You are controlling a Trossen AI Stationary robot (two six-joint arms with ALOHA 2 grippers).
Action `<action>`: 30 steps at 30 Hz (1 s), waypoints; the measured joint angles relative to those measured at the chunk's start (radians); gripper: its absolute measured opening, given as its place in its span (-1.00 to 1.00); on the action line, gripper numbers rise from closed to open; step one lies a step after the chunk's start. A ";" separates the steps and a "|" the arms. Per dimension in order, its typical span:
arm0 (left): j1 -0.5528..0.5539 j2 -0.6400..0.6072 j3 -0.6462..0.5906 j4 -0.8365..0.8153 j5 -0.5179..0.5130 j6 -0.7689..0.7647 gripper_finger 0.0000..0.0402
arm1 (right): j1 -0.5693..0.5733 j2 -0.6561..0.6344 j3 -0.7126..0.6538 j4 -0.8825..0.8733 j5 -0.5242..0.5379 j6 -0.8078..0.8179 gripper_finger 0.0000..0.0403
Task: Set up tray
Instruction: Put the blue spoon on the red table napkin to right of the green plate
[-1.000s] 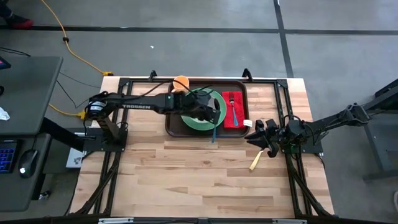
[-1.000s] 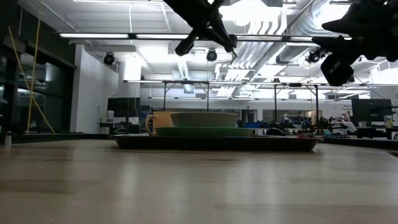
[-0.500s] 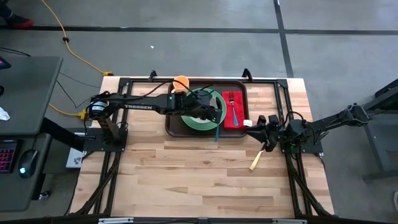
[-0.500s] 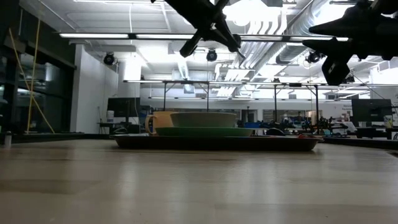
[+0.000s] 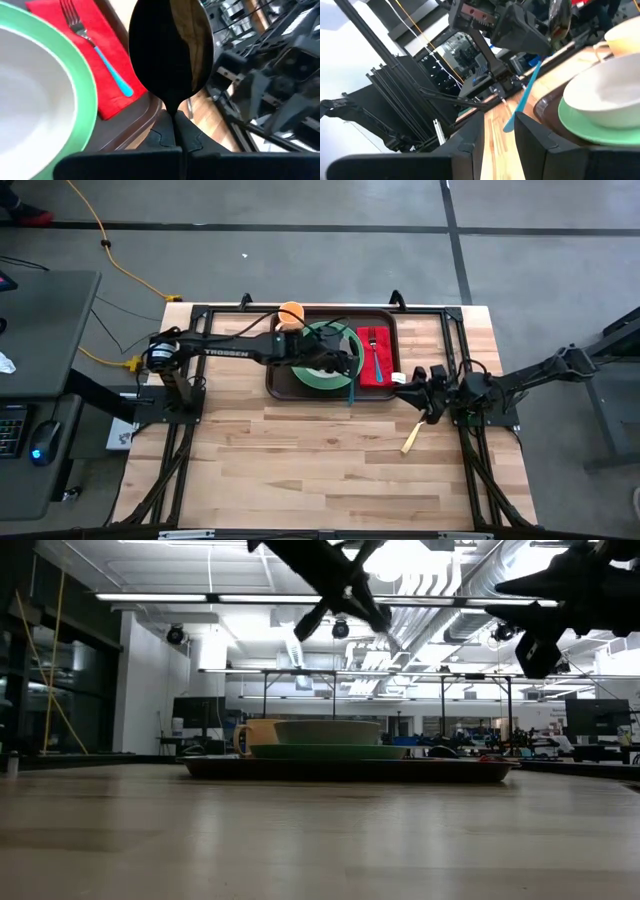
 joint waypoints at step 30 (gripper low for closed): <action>0.014 0.023 -0.001 0.035 0.031 0.016 -0.95 | -0.096 0.472 0.511 -0.528 0.019 0.018 -0.58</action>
